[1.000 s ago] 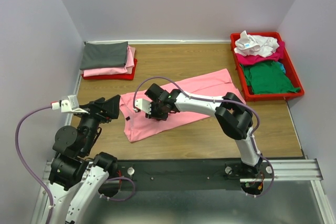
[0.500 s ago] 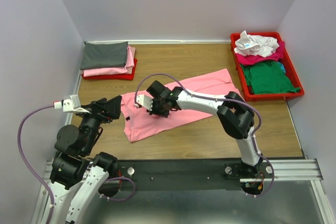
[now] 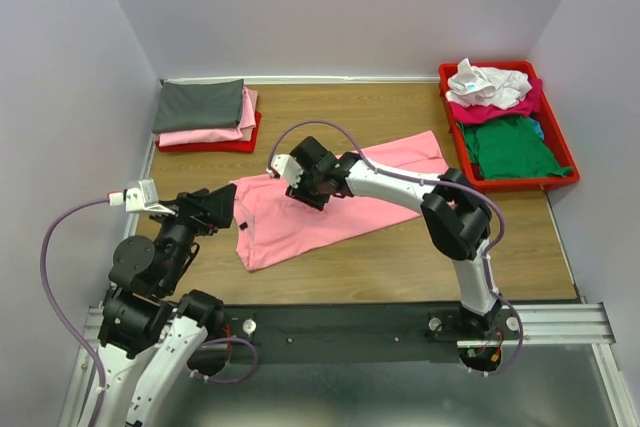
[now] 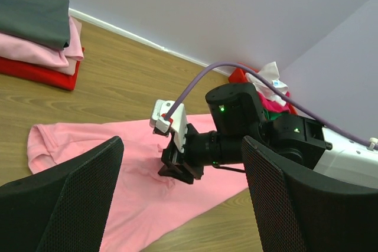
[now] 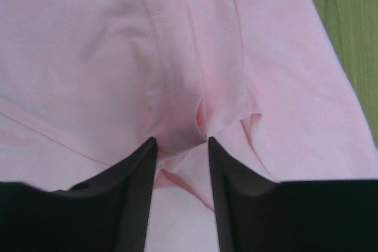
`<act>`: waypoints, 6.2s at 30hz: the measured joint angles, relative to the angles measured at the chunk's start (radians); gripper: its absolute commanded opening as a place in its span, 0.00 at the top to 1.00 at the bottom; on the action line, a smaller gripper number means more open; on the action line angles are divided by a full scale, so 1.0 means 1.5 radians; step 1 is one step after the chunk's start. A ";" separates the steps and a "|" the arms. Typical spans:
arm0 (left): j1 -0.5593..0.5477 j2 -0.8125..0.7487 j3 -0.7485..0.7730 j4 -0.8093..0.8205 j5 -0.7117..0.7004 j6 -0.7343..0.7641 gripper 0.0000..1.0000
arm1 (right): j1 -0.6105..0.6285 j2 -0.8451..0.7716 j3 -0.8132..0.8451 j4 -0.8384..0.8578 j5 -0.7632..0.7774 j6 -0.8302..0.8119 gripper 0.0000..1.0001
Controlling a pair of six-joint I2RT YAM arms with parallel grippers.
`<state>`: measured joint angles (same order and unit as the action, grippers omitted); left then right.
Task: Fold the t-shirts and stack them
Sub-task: Fold the tshirt
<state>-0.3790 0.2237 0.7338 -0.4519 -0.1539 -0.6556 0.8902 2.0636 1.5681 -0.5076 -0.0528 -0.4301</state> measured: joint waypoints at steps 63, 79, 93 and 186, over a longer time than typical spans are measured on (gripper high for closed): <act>0.050 0.397 -0.082 0.105 0.039 -0.072 0.16 | -0.380 -0.406 -0.566 0.052 -0.173 -0.534 0.90; 0.063 0.448 -0.097 0.116 0.037 -0.108 0.18 | -0.372 -0.581 -0.612 -0.123 -0.210 -0.534 0.32; 0.286 0.730 -0.101 0.204 0.090 -0.072 0.36 | -0.372 -0.546 -0.474 -0.083 -0.300 -0.302 0.23; 0.127 0.505 -0.028 0.143 0.291 0.112 0.06 | -0.471 -0.511 -0.349 -0.301 -0.165 -0.361 0.18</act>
<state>-0.1886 0.9806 0.6914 -0.2375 0.2832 -0.4870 0.1841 1.2968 1.0451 -0.9588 -0.2996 -0.9722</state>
